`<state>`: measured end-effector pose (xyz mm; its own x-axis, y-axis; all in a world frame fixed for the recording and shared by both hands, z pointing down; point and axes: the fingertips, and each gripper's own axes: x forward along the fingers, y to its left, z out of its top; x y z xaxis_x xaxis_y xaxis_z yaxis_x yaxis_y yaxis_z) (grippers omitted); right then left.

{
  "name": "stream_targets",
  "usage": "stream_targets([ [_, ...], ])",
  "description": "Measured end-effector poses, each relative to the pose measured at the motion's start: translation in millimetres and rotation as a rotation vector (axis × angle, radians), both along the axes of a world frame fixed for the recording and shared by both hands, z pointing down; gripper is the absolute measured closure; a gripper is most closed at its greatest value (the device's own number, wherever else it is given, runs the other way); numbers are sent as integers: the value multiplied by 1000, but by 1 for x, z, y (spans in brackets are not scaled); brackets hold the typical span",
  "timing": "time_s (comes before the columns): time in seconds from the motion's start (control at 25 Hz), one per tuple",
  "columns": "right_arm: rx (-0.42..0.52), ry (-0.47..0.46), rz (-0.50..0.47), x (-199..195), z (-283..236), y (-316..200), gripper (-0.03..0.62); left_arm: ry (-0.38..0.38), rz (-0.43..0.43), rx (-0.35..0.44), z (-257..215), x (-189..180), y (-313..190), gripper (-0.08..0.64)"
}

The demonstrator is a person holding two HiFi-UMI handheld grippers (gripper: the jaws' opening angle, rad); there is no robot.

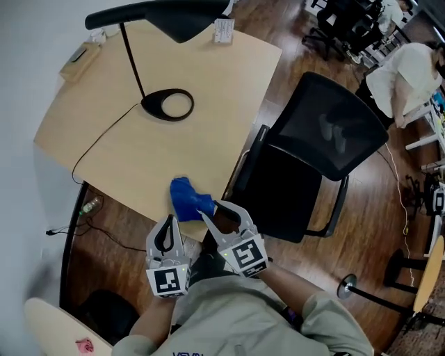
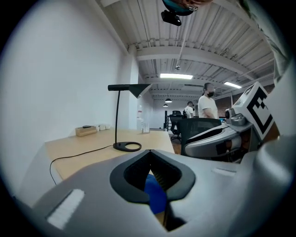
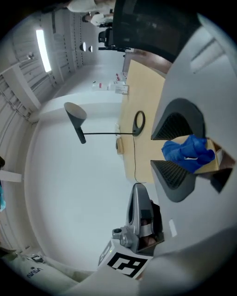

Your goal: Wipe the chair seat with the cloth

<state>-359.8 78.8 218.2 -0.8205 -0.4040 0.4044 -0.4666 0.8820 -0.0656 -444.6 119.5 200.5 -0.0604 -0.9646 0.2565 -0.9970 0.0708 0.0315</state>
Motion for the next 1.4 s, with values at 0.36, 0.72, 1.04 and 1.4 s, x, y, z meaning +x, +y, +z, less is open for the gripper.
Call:
stream_targets([
  [0.36, -82, 153, -126, -54, 84, -10, 403, 9, -85, -58, 35, -30, -1, 554],
  [0.72, -135, 237, -177, -67, 145, -8, 382, -2, -122, -128, 75, -37, -10, 554],
  [1.04, -139, 228, -165, -66, 143, -8, 477, -10, -112, -152, 79, -30, -17, 554],
  [1.4, -105, 143, -11, 10, 92, -48, 482, -20, 29, -94, 54, 46, -59, 555],
])
